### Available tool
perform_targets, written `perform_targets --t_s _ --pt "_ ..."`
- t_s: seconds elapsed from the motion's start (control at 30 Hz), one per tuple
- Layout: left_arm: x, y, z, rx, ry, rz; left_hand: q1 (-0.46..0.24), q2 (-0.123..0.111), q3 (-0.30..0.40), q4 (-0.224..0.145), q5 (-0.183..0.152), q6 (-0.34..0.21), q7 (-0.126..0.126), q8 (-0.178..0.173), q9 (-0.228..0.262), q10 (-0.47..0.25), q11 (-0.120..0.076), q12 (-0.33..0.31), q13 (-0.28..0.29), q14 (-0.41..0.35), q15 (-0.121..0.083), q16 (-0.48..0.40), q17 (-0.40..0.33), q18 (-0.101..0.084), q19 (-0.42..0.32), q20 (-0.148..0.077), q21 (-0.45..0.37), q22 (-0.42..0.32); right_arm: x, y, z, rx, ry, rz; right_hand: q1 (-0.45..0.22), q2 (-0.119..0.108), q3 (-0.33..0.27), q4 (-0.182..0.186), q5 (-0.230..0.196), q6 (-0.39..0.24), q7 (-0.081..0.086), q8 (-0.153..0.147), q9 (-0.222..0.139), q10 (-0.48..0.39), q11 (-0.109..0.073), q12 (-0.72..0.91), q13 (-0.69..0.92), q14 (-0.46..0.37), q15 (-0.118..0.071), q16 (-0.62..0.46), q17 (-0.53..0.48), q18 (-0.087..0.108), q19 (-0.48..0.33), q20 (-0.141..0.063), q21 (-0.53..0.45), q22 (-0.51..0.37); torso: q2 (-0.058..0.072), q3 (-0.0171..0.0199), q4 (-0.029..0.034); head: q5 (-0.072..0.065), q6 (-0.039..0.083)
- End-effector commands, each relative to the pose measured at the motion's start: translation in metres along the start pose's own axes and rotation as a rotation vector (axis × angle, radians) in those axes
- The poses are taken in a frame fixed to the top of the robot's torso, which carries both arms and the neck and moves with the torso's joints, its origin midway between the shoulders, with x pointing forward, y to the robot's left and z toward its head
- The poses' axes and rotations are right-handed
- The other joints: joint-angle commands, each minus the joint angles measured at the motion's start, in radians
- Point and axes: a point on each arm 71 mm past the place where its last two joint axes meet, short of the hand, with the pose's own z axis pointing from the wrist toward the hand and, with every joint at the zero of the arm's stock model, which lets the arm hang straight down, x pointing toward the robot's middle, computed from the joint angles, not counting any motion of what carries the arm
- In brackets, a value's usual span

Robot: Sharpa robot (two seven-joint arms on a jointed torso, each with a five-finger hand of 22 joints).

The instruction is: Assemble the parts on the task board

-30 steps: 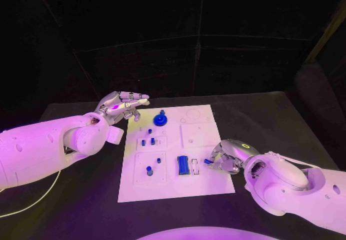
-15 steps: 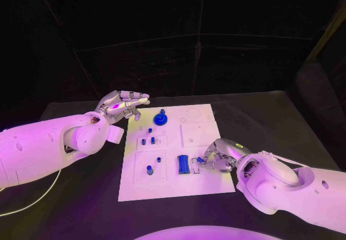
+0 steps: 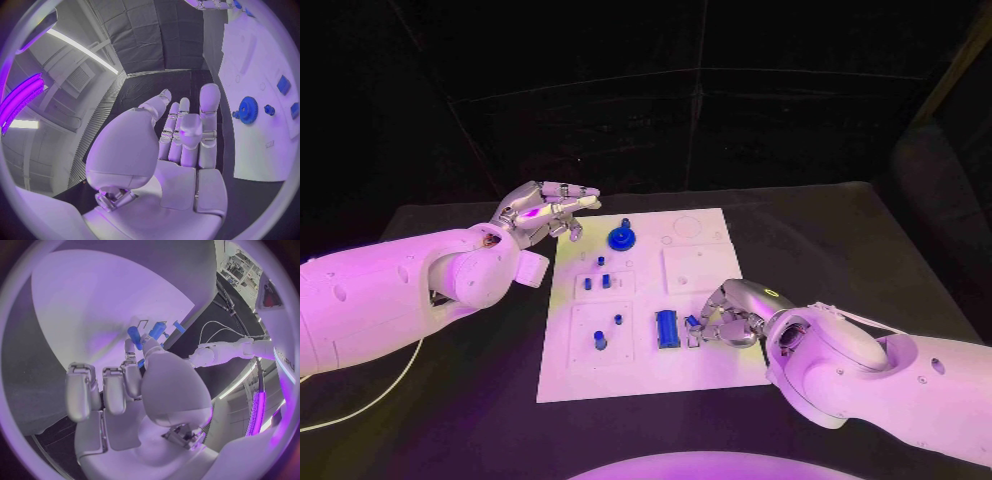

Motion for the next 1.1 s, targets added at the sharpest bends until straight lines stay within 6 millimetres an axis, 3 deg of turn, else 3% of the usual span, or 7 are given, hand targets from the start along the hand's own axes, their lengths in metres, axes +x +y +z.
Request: perform_targets --t_s 0.03,0.17,0.27,0.33,1.1 --pt "0.0020 -0.0009 0.0004 0.003 0.015 -0.008 0.001 0.007 -0.005 0.001 0.001 -0.007 -0.003 0.005 -0.001 -0.009 0.000 0.007 0.000 -0.008 0.003 0.003 -0.002 0.006 0.001 0.001 -0.004 -0.001 0.0005 -0.0005 0.0008 0.012 0.009 -0.002 -0.014 0.002 -0.001 0.010 0.009 0.011 0.000 0.006 0.004 0.004 -0.003 -0.005 0.056 0.082 -0.010 0.001 0.147 -0.015 0.036 -0.008 0.003 0.192 0.000 0.0001 -0.0008 0.001 0.001" --pt "0.0021 -0.0008 0.0004 0.002 0.016 -0.009 0.003 0.009 -0.007 0.000 0.001 -0.007 -0.003 0.007 -0.001 -0.010 0.000 0.009 0.000 -0.008 0.002 0.003 -0.003 0.007 0.000 0.001 -0.007 -0.004 0.0006 -0.0018 0.0017 0.023 0.010 -0.018 -0.035 -0.007 -0.003 0.029 0.018 0.029 -0.008 0.017 0.012 0.005 -0.009 -0.008 0.055 0.081 -0.014 0.000 0.146 -0.015 0.035 -0.011 0.002 0.192 0.001 0.0003 -0.0004 0.001 0.000" --pt "0.0022 -0.0007 0.0005 0.002 0.017 -0.009 0.003 0.009 -0.007 0.000 0.001 -0.007 -0.003 0.007 -0.001 -0.010 0.000 0.009 0.000 -0.008 0.002 0.003 -0.003 0.007 0.000 0.001 -0.007 -0.004 0.0010 -0.0017 0.0023 0.026 0.013 -0.027 -0.051 -0.019 -0.014 0.044 0.080 0.038 -0.013 0.026 0.019 0.005 -0.013 -0.009 0.054 0.081 -0.018 -0.001 0.145 -0.014 0.035 -0.016 0.001 0.192 0.001 0.0006 -0.0011 0.003 -0.001" --pt "0.0024 -0.0007 0.0005 0.001 0.017 -0.009 0.003 0.009 -0.007 0.000 0.001 -0.007 -0.003 0.007 -0.001 -0.010 0.000 0.009 0.000 -0.008 0.002 0.003 -0.003 0.007 0.000 0.001 -0.007 -0.004 0.0014 -0.0015 0.0026 0.027 0.015 -0.032 -0.055 -0.022 -0.019 0.049 0.096 0.041 -0.015 0.031 0.023 0.006 -0.015 -0.010 0.054 0.081 -0.020 -0.002 0.145 -0.014 0.035 -0.017 0.001 0.191 0.001 0.0005 -0.0007 0.002 -0.001" --pt "0.0029 -0.0004 0.0007 -0.002 0.020 -0.010 0.003 0.009 -0.007 0.000 0.001 -0.007 -0.003 0.007 -0.001 -0.010 0.000 0.009 0.000 -0.008 0.002 0.003 -0.003 0.007 0.000 0.001 -0.007 -0.004 0.0031 0.0028 0.0050 0.017 0.013 -0.034 -0.059 -0.027 -0.029 0.056 0.095 0.047 -0.019 0.040 0.031 0.007 -0.018 -0.011 0.054 0.081 -0.023 -0.003 0.143 -0.014 0.035 -0.020 0.000 0.191 0.001 -0.0001 -0.0015 0.004 -0.005"
